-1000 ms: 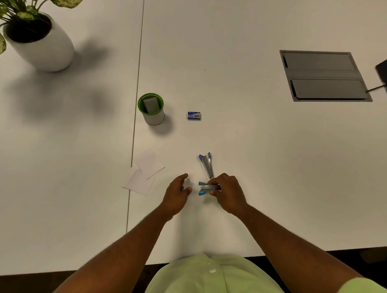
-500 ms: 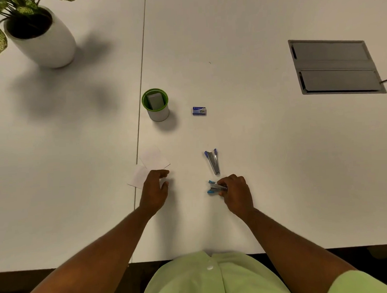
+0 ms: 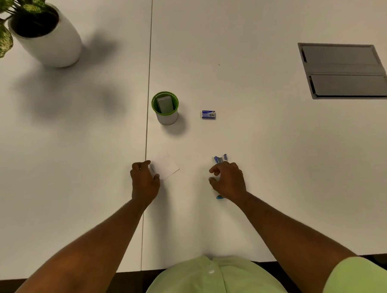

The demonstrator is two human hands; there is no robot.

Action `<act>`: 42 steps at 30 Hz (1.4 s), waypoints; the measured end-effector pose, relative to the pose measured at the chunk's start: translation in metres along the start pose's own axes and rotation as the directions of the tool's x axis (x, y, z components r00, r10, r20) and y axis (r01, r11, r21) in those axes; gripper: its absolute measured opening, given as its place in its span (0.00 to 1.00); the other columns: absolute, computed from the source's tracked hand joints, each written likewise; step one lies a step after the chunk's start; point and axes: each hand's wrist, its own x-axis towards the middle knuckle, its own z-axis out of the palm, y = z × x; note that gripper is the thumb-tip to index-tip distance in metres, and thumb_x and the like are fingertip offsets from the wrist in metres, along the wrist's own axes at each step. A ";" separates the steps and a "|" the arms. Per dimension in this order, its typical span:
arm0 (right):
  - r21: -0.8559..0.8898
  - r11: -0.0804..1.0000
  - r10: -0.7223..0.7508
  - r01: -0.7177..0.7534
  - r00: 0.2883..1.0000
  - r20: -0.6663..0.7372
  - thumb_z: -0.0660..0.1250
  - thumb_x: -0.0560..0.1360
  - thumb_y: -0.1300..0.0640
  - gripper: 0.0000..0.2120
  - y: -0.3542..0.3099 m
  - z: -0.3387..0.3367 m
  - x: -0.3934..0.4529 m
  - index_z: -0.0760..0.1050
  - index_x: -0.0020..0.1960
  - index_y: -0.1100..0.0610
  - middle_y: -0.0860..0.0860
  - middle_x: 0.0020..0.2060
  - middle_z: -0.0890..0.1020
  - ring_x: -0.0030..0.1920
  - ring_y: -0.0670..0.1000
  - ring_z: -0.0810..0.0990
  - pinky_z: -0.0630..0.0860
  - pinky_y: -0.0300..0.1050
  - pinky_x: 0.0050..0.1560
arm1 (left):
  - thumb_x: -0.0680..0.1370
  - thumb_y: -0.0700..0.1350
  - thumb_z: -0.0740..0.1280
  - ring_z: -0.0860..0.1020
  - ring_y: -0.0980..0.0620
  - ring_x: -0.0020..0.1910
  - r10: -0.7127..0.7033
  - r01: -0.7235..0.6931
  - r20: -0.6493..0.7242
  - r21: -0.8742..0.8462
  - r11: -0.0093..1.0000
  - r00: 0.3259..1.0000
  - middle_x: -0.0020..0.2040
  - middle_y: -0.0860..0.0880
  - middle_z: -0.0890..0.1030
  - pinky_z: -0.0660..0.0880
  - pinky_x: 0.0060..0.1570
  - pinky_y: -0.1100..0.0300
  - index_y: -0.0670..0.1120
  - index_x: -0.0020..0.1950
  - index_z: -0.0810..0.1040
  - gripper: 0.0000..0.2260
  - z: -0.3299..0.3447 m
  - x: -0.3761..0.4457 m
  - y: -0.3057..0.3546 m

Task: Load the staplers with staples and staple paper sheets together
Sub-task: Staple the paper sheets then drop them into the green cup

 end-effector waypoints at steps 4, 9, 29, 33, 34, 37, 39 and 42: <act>0.100 0.994 -0.056 0.052 0.998 0.040 0.73 0.73 0.54 0.08 -0.026 0.009 0.020 0.82 0.52 0.51 0.46 0.44 0.82 0.49 0.49 0.79 0.75 0.49 0.59 | 0.74 0.41 0.75 0.68 0.37 0.67 -0.022 0.021 0.028 0.015 1.000 0.999 0.68 0.37 0.67 0.67 0.67 0.50 0.38 0.74 0.68 0.30 -0.001 0.016 -0.006; 0.146 0.983 -0.135 0.115 0.982 0.133 0.73 0.73 0.56 0.14 -0.059 0.024 0.039 0.79 0.58 0.52 0.49 0.50 0.80 0.51 0.50 0.80 0.77 0.46 0.54 | 0.72 0.49 0.78 0.66 0.40 0.68 -0.045 0.043 0.062 0.040 0.998 0.997 0.69 0.40 0.66 0.69 0.66 0.50 0.42 0.76 0.65 0.38 0.003 0.029 -0.011; -0.064 0.958 -0.266 0.281 0.947 0.180 0.72 0.76 0.55 0.25 -0.093 0.061 0.069 0.72 0.71 0.45 0.52 0.53 0.74 0.54 0.54 0.74 0.76 0.47 0.55 | 0.72 0.41 0.77 0.75 0.44 0.55 0.139 -0.143 0.058 0.075 0.987 0.989 0.54 0.45 0.78 0.76 0.52 0.51 0.44 0.55 0.81 0.14 -0.008 0.046 -0.014; -0.146 0.953 -0.246 0.265 0.960 0.136 0.72 0.76 0.55 0.21 -0.090 0.061 0.065 0.74 0.67 0.45 0.50 0.54 0.74 0.53 0.52 0.75 0.78 0.47 0.51 | 0.75 0.38 0.73 0.75 0.45 0.55 0.165 -0.170 0.069 0.071 0.983 0.984 0.51 0.46 0.78 0.74 0.51 0.56 0.45 0.49 0.83 0.05 -0.006 0.044 -0.013; -0.164 0.949 -0.251 0.271 0.959 0.131 0.72 0.76 0.54 0.21 -0.089 0.060 0.064 0.74 0.67 0.44 0.50 0.54 0.73 0.53 0.52 0.75 0.78 0.46 0.49 | 0.75 0.39 0.73 0.74 0.45 0.55 0.173 -0.178 0.073 0.068 0.982 0.982 0.52 0.46 0.78 0.74 0.52 0.56 0.44 0.51 0.83 0.06 -0.005 0.042 -0.013; -0.188 0.942 -0.259 0.277 0.959 0.116 0.72 0.75 0.54 0.22 -0.086 0.059 0.062 0.73 0.67 0.44 0.49 0.55 0.72 0.53 0.52 0.74 0.77 0.45 0.46 | 0.72 0.44 0.76 0.73 0.45 0.57 0.184 -0.190 0.079 0.068 0.980 0.980 0.57 0.46 0.77 0.75 0.55 0.54 0.45 0.59 0.80 0.16 -0.003 0.037 -0.013; -0.194 0.936 -0.270 0.293 0.953 0.136 0.72 0.75 0.54 0.27 -0.082 0.059 0.059 0.70 0.72 0.43 0.49 0.56 0.71 0.53 0.51 0.74 0.79 0.47 0.47 | 0.70 0.47 0.79 0.73 0.46 0.58 0.188 -0.197 0.098 0.102 0.975 0.977 0.59 0.47 0.76 0.75 0.55 0.55 0.46 0.62 0.78 0.22 -0.003 0.031 -0.013; -0.236 0.902 -0.310 0.362 0.923 0.229 0.71 0.76 0.56 0.34 -0.075 0.057 0.056 0.61 0.77 0.41 0.49 0.57 0.69 0.52 0.50 0.74 0.79 0.45 0.47 | 0.68 0.48 0.80 0.72 0.45 0.61 0.183 -0.205 0.132 0.181 0.962 0.974 0.62 0.47 0.73 0.76 0.56 0.53 0.48 0.66 0.75 0.29 -0.002 0.025 -0.012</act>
